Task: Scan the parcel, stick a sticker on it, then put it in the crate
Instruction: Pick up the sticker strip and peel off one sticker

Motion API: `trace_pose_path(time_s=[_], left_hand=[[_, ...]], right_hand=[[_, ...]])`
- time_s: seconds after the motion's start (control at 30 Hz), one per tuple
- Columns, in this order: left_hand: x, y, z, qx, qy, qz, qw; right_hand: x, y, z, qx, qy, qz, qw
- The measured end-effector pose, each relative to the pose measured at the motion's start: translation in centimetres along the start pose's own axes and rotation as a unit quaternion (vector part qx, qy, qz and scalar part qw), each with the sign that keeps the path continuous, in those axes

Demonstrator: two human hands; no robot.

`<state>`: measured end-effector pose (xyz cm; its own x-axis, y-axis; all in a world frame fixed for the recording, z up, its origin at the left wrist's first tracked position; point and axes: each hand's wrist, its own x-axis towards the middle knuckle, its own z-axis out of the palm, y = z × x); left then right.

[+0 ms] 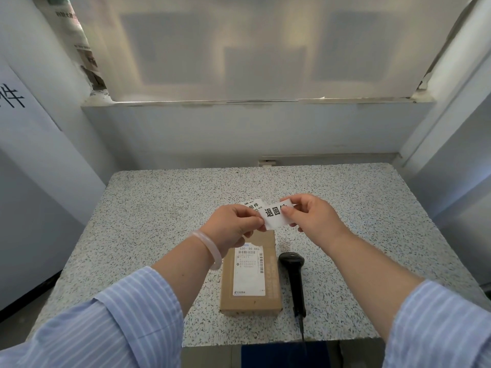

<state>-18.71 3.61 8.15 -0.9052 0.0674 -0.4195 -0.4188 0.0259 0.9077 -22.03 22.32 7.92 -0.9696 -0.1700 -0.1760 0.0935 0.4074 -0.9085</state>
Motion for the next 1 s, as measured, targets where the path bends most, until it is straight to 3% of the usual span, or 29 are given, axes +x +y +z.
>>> trace_pose_path(time_s=[0.6,1.0], left_hand=[[-0.4,-0.07,-0.12,-0.019,0.013,0.004,1.0],[-0.67,0.33,-0.18,0.066,0.034,0.02,0.997]], right_hand=[[-0.35,-0.15,0.35,0.017,0.004,-0.008,1.0],[-0.44,-0.06,0.29,0.027,0.025,-0.019,0.999]])
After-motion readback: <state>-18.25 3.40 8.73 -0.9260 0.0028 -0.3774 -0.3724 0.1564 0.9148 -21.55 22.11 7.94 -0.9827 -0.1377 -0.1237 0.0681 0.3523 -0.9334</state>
